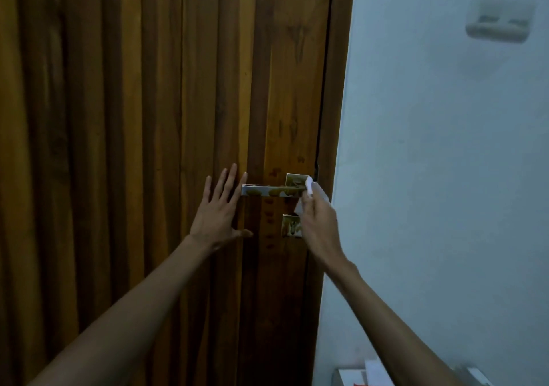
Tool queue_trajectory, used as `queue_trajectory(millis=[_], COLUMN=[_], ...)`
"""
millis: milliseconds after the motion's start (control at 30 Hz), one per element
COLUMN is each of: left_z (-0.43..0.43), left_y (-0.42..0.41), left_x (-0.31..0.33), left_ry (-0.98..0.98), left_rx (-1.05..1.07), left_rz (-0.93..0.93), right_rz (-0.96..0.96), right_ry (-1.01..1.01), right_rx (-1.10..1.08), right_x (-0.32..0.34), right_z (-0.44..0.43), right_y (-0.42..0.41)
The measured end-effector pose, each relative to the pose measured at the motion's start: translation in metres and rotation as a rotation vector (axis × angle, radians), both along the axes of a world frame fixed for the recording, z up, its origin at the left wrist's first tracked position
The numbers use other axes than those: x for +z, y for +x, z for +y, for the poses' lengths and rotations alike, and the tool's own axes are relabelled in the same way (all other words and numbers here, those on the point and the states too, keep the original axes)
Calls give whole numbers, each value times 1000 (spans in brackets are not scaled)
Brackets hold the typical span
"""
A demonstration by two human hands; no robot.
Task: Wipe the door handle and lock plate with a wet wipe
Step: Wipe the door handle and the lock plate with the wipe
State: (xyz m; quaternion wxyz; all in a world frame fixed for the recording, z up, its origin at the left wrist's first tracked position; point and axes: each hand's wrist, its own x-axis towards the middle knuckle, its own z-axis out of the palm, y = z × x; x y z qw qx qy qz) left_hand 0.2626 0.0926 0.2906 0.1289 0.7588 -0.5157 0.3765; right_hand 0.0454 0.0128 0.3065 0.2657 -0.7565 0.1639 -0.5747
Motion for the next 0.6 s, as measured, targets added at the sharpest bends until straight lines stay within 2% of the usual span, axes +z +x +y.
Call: queue_trajectory(millis=[67,200,267,433,533,600], left_z=[-2,-4,-4,-1,4,9], left_y=[2,3,3,3,8,14], left_x=[-2,-2,-3,-1,-1,1], left_ry=[-7,-10,-12,-6,22,58], left_rx=[5,4,11,-17,-27,-21], left_rz=[-18,-35,-39,-57,-67,-96], right_rz=[87,273,320,413,406,389], right_ry=[-120,-318,-385,-580,-579,-549], right_rx=[-39,-321,-392,-353,-245,-251], right_x=[-16,-35,-37,-35,-34,-35], right_z=[-3,-11,-9,3,-3,-14], right_y=[10,20,23,48,45,32])
